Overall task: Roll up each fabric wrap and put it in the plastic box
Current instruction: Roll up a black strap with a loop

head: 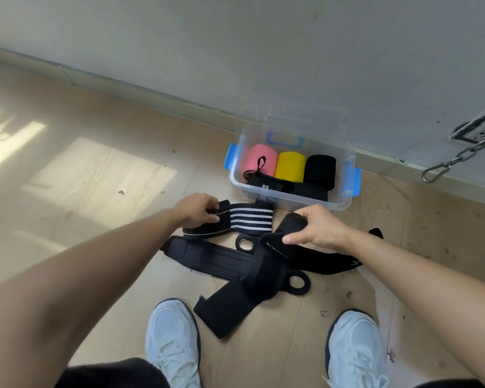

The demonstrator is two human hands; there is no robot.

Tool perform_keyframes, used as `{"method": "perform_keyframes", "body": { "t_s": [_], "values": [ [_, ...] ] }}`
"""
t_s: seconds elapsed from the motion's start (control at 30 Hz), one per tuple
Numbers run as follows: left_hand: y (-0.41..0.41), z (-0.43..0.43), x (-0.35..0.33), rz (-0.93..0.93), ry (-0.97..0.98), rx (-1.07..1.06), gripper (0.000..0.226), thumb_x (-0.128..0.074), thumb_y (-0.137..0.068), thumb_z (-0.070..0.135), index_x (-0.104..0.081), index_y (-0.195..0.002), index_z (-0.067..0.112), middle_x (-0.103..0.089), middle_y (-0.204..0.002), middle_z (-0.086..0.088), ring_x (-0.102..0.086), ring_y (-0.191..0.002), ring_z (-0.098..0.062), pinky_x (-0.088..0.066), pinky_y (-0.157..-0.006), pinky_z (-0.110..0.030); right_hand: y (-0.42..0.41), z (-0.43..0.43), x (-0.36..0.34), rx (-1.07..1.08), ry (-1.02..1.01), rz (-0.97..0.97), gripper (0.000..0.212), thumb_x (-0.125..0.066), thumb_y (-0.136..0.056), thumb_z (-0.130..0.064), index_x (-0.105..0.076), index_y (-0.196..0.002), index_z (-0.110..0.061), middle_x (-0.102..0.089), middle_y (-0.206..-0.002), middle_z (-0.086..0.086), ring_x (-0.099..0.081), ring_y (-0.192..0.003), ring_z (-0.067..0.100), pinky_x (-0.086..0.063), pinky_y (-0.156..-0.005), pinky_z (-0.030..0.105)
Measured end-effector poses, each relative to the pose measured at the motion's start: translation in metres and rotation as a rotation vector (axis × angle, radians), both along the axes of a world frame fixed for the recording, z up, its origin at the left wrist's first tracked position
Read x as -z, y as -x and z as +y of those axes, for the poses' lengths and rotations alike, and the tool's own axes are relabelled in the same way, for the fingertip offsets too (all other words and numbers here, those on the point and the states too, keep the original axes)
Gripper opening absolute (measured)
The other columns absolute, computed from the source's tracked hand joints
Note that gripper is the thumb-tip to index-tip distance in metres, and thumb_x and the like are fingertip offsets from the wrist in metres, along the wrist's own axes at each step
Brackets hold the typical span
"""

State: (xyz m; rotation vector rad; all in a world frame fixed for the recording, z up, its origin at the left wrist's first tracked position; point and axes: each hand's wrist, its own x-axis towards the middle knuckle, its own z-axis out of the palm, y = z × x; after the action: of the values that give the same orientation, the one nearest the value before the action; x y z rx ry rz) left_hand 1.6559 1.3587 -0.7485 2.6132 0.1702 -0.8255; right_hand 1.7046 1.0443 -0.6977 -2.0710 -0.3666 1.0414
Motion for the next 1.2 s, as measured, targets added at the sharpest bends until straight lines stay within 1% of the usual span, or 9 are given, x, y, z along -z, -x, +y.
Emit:
{"method": "perform_keyframes", "body": {
  "t_s": [0.07, 0.2, 0.37, 0.43, 0.6, 0.7, 0.93, 1.1, 1.2],
  "values": [
    [-0.003, 0.002, -0.03, 0.068, 0.152, -0.041, 0.012, -0.073, -0.094, 0.025, -0.064, -0.088, 0.02, -0.064, -0.085, 0.008, -0.059, -0.087, -0.02, -0.042, -0.068, -0.026, 0.003, 0.011, -0.012, 0.166, -0.135, 0.083, 0.008, -0.082, -0.083, -0.015, -0.075, -0.078, -0.014, -0.073, -0.073, -0.005, -0.064, -0.07, 0.008, -0.05, -0.074, 0.03],
    [-0.008, -0.005, -0.103, 0.081, 0.453, -0.163, 0.009, -0.072, -0.095, 0.017, -0.069, -0.087, 0.016, -0.073, -0.087, -0.001, -0.065, -0.078, -0.014, -0.051, -0.072, -0.023, 0.012, 0.032, -0.044, 0.3, -0.329, 0.253, 0.009, -0.068, -0.095, -0.018, -0.074, -0.09, -0.014, -0.077, -0.095, 0.012, -0.069, -0.089, 0.021, -0.051, -0.092, 0.042],
    [-0.008, -0.023, -0.184, -0.111, 0.66, -0.363, 0.008, -0.065, -0.1, 0.015, -0.068, -0.103, 0.008, -0.07, -0.088, -0.004, -0.066, -0.075, -0.015, -0.051, -0.059, -0.021, 0.023, 0.039, -0.097, 0.194, -0.443, 0.419, 0.02, -0.066, -0.093, -0.024, -0.071, -0.107, -0.012, -0.073, -0.106, 0.007, -0.068, -0.091, 0.019, -0.051, -0.088, 0.032],
    [-0.005, -0.029, -0.209, -0.17, 0.736, -0.465, 0.008, -0.063, -0.101, 0.014, -0.068, -0.106, 0.01, -0.07, -0.091, -0.003, -0.068, -0.079, -0.016, -0.054, -0.064, -0.025, 0.022, 0.039, -0.121, 0.154, -0.464, 0.434, 0.04, -0.068, -0.088, -0.028, -0.066, -0.122, -0.006, -0.07, -0.113, 0.01, -0.066, -0.097, 0.021, -0.051, -0.089, 0.032],
    [0.012, -0.044, -0.258, -0.194, 1.023, -0.632, 0.025, -0.055, -0.103, 0.004, -0.065, -0.125, 0.0, -0.071, -0.121, -0.018, -0.07, -0.111, -0.033, -0.056, -0.099, -0.043, 0.026, 0.03, -0.178, 0.046, -0.479, 0.27, 0.018, -0.059, -0.099, -0.021, -0.07, -0.105, -0.008, -0.073, -0.102, 0.008, -0.069, -0.092, 0.02, -0.05, -0.089, 0.034],
    [0.025, -0.05, -0.285, -0.213, 1.192, -0.624, 0.035, -0.055, -0.101, 0.0, -0.06, -0.136, 0.002, -0.066, -0.135, -0.018, -0.064, -0.125, -0.034, -0.05, -0.109, -0.045, 0.028, 0.025, -0.203, 0.013, -0.465, 0.156, 0.032, -0.06, -0.099, -0.022, -0.065, -0.113, 0.006, -0.072, -0.115, 0.022, -0.068, -0.109, 0.037, -0.048, -0.102, 0.045],
    [0.071, -0.067, -0.305, -0.269, 0.946, -0.302, 0.032, -0.062, -0.1, 0.012, -0.065, -0.132, 0.014, -0.074, -0.121, -0.01, -0.071, -0.112, -0.027, -0.056, -0.095, -0.037, 0.035, 0.021, -0.23, 0.171, -0.643, 0.057, 0.037, -0.063, -0.09, -0.021, -0.067, -0.116, 0.006, -0.073, -0.11, 0.016, -0.071, -0.099, 0.025, -0.055, -0.093, 0.037],
    [0.074, -0.071, -0.3, -0.265, 0.947, -0.364, 0.027, -0.057, -0.104, 0.018, -0.065, -0.13, 0.014, -0.074, -0.118, -0.012, -0.074, -0.105, -0.028, -0.06, -0.079, -0.036, 0.036, 0.017, -0.228, 0.181, -0.648, 0.063, 0.031, -0.061, -0.09, -0.025, -0.069, -0.109, -0.001, -0.076, -0.101, 0.01, -0.073, -0.09, 0.02, -0.057, -0.078, 0.03],
    [0.067, -0.073, -0.3, -0.176, 0.913, -0.434, 0.034, -0.055, -0.104, 0.039, -0.067, -0.125, 0.015, -0.076, -0.112, -0.006, -0.075, -0.099, -0.023, -0.06, -0.081, -0.037, 0.035, 0.017, -0.225, 0.171, -0.648, 0.04, 0.019, -0.058, -0.097, -0.015, -0.069, -0.103, -0.001, -0.075, -0.095, 0.01, -0.073, -0.085, 0.02, -0.057, -0.071, 0.025]
  ]
}}
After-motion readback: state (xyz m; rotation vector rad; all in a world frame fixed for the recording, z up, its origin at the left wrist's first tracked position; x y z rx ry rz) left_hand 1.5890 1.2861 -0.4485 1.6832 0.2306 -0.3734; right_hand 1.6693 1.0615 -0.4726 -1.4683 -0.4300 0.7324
